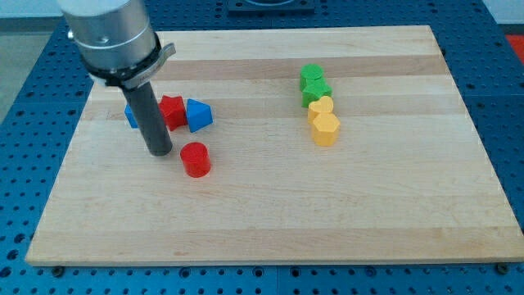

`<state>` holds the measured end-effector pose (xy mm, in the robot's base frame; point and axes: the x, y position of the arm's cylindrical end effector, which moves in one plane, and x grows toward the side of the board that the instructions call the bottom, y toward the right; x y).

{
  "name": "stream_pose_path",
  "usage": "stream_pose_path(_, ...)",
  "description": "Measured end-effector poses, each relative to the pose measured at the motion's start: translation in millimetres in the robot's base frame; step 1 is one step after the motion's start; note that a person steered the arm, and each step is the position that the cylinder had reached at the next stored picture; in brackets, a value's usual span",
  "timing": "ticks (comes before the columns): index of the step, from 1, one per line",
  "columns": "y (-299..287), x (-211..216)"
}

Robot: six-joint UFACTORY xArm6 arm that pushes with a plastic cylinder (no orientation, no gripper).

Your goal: Push red circle closer to the blue triangle

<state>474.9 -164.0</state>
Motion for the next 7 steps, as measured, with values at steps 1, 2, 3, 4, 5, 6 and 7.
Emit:
stream_pose_path(1, 4, 24)
stream_pose_path(2, 31, 35)
stream_pose_path(3, 61, 35)
stream_pose_path(4, 84, 34)
stream_pose_path(5, 93, 37)
stream_pose_path(6, 93, 28)
stream_pose_path(7, 93, 12)
